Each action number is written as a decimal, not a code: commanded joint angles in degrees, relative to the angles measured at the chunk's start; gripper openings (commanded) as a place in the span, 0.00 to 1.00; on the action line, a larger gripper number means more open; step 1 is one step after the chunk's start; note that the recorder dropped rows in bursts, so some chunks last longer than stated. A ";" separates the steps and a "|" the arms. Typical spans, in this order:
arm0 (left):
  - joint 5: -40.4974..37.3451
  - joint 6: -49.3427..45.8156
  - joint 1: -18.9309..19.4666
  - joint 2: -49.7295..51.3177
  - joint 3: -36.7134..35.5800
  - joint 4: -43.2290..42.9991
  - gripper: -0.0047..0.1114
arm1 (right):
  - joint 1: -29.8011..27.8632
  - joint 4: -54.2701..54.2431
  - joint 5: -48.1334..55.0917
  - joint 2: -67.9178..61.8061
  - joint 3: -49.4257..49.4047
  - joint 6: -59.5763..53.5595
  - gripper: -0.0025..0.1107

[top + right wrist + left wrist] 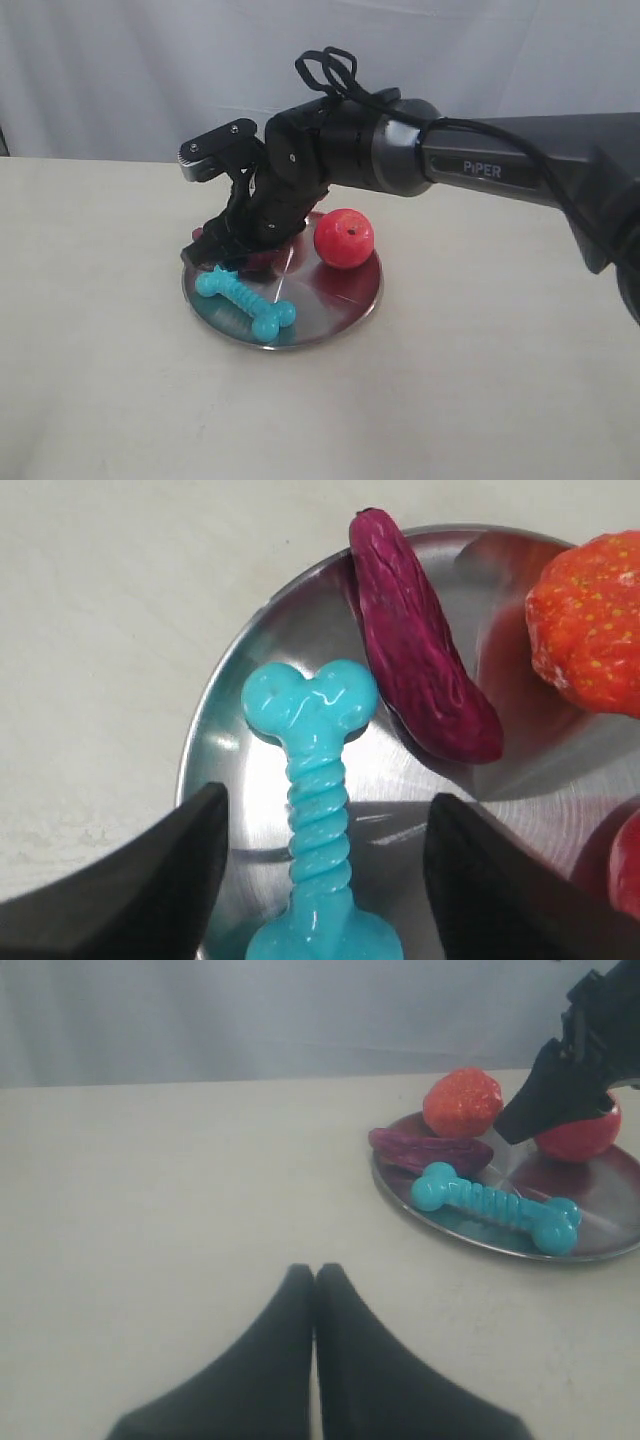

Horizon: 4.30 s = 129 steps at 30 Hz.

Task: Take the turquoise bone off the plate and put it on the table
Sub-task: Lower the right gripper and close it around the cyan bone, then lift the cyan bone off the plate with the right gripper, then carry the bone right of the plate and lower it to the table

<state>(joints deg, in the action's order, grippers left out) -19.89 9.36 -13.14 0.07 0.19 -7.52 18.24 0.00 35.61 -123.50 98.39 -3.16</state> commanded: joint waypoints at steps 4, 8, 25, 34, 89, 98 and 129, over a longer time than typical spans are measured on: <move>0.04 0.03 -0.16 -0.07 -0.19 -0.02 0.04 | -0.01 0.00 -1.47 -3.41 0.23 -0.97 0.52; 0.04 0.03 -0.16 -0.07 -0.19 -0.02 0.04 | -0.01 0.00 -3.78 -5.64 0.23 -1.13 0.52; 0.04 0.03 -0.16 -0.07 -0.19 -0.02 0.04 | -0.01 0.00 -6.78 -9.98 0.23 -1.21 0.52; 0.04 -0.09 -0.16 -0.07 -0.19 -0.02 0.04 | -0.01 0.00 -6.86 -10.13 0.23 -1.21 0.46; 0.04 0.12 -0.16 -0.07 -0.19 -0.02 0.04 | -8.04 11.24 18.03 16.43 0.12 19.23 0.02; 0.04 0.12 -0.16 -0.07 -0.19 -0.02 0.04 | -18.58 11.02 19.16 19.42 -5.60 21.23 0.02; 0.04 0.12 -0.16 -0.07 -0.19 -0.02 0.04 | -22.73 13.23 -12.58 4.37 -22.37 30.01 0.02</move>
<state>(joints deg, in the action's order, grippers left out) -19.89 9.36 -13.14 0.07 0.19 -7.52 -4.21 11.33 23.91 -119.21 76.10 26.81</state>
